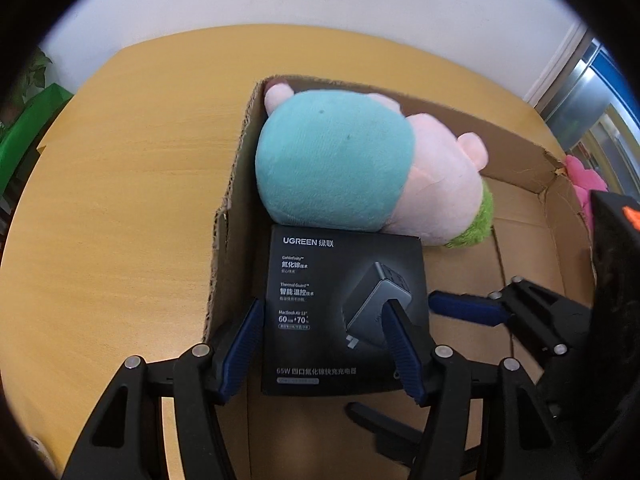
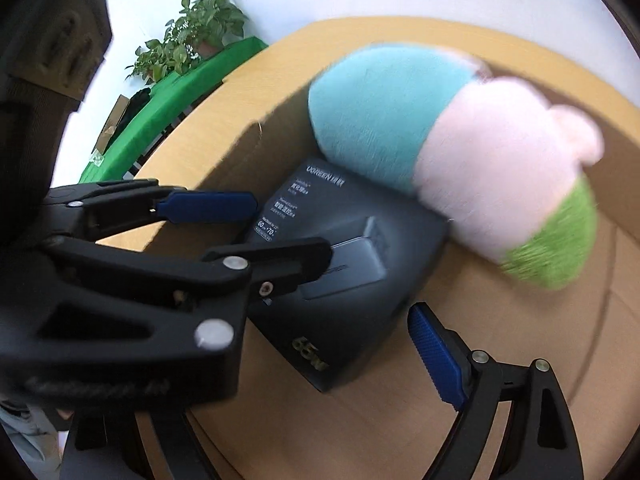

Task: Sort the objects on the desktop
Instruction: 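Carry the charger box into the cardboard box and open the left tool, then withdraw the left tool from the box toward the white plastic case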

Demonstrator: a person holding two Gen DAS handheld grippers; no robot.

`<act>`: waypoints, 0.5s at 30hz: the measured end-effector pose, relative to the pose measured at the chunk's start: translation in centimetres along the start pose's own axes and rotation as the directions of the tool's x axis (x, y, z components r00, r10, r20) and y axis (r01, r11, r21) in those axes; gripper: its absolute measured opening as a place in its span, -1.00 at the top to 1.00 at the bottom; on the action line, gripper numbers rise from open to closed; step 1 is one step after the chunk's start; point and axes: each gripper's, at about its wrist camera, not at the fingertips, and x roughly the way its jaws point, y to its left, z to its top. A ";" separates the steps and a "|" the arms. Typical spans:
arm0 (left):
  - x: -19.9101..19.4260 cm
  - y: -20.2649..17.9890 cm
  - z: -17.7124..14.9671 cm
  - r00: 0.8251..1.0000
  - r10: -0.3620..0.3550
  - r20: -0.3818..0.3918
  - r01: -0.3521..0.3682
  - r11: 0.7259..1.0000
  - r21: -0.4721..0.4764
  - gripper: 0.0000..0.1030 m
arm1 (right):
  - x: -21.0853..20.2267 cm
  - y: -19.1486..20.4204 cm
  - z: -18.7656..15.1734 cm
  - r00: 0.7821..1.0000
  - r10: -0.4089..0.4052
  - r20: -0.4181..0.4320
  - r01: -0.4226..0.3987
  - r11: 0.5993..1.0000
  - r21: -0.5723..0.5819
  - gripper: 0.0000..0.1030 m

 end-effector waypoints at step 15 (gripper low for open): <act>-15.9 -3.2 -8.5 0.864 -0.071 0.499 0.010 0.992 0.125 -0.56 | -16.3 6.3 -9.5 0.887 -0.310 0.342 0.326 0.945 0.010 -0.99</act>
